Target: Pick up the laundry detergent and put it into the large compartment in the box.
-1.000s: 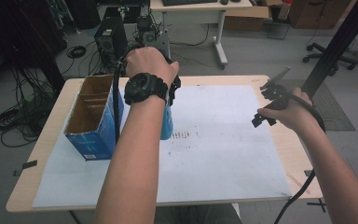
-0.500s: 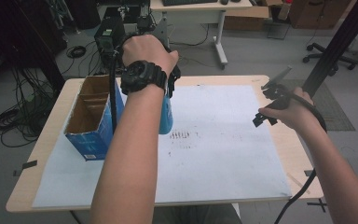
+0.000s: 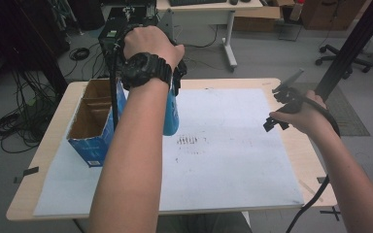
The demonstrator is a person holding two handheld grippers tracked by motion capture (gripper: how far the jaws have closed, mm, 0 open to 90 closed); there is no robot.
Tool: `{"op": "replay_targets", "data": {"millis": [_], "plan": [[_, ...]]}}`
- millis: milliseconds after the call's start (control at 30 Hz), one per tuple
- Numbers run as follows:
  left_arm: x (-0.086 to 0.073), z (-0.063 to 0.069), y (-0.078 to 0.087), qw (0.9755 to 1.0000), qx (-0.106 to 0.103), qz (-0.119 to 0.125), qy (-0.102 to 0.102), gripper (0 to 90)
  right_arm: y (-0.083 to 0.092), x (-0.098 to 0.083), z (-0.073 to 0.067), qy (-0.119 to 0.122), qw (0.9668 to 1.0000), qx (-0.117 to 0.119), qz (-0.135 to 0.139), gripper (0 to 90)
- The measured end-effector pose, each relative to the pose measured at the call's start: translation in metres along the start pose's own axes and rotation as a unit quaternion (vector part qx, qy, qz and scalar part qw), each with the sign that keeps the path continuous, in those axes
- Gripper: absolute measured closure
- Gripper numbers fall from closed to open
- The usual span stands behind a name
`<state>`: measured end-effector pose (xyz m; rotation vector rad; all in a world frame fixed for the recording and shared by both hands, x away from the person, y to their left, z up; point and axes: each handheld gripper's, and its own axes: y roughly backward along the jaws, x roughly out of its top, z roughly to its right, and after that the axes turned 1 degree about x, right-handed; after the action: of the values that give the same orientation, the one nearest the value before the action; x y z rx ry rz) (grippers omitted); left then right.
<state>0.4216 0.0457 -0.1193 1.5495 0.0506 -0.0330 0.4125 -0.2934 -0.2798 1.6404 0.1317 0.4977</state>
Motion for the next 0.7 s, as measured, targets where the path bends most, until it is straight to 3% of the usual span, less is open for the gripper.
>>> {"op": "replay_targets", "data": {"millis": [700], "plan": [[0.005, -0.011, 0.001, 0.9999, -0.006, -0.01, 0.002, 37.5, -0.002, 0.001, -0.001, 0.003, 1.0, 0.001, 0.0, 16.2]]}}
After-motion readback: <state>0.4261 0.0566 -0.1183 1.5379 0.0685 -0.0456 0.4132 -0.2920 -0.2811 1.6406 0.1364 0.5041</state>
